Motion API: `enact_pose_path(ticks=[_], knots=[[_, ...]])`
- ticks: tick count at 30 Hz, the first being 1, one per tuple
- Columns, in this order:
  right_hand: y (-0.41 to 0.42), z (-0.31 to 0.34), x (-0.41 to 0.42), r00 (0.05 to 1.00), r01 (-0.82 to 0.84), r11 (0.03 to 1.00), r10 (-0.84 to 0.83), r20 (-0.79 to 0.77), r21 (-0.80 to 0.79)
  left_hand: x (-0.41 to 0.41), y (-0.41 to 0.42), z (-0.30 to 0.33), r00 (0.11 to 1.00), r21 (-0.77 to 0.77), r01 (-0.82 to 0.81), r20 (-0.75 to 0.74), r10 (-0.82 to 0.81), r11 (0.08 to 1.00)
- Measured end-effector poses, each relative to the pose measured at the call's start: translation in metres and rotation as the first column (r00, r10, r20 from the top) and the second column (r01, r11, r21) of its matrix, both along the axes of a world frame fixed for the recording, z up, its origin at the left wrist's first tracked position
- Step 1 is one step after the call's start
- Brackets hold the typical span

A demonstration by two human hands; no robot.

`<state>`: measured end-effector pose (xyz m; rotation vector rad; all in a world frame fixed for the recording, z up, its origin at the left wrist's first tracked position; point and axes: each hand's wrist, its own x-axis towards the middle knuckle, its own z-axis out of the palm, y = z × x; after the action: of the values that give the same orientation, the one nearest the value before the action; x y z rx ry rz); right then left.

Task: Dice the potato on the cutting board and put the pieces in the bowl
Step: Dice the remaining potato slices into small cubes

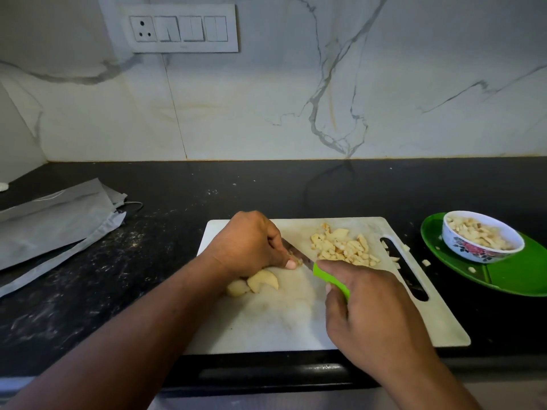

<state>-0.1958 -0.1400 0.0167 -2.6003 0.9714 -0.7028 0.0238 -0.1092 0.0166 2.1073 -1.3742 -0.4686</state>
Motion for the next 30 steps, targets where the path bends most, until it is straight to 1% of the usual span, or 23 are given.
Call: enact_pose_path(ticks=[4, 7, 16, 19, 22, 25, 27, 30], knots=[[-0.005, -0.007, -0.001, 0.999, -0.021, 0.999, 0.020, 0.031, 0.028, 0.005, -0.002, -0.001, 1.000, 0.003, 0.017, -0.026, -0.017, 1.000], [-0.008, -0.012, -0.006, 0.999, -0.022, 0.999, 0.021, 0.024, 0.046, 0.005, -0.003, -0.002, 0.999, 0.016, 0.007, -0.047, -0.006, 1.000], [-0.002, -0.011, -0.042, 0.998, -0.069, 0.988, 0.067, 0.017, 0.139, 0.003, -0.001, -0.004, 0.999, -0.001, -0.013, -0.039, 0.013, 1.000], [0.002, -0.001, -0.059, 0.998, -0.067, 0.977, 0.064, 0.023, 0.200, 0.003, -0.001, -0.004, 1.000, -0.019, 0.012, -0.028, -0.013, 1.000], [0.007, 0.004, -0.065, 0.997, -0.018, 0.985, 0.003, 0.083, 0.172, 0.008, 0.002, -0.003, 0.997, -0.034, 0.071, 0.017, -0.071, 0.997], [0.019, 0.003, -0.050, 0.992, 0.044, 0.991, -0.059, 0.112, 0.130, 0.016, 0.006, 0.000, 0.994, -0.035, 0.106, -0.020, -0.107, 0.994], [0.029, 0.000, -0.031, 0.995, 0.049, 0.992, -0.059, 0.082, 0.119, 0.020, 0.007, 0.003, 0.994, -0.057, 0.093, -0.048, -0.096, 0.994], [0.043, -0.002, -0.004, 0.998, 0.042, 0.996, -0.045, 0.040, 0.074, 0.025, 0.010, 0.008, 0.993, -0.141, -0.003, -0.118, -0.014, 0.990]])
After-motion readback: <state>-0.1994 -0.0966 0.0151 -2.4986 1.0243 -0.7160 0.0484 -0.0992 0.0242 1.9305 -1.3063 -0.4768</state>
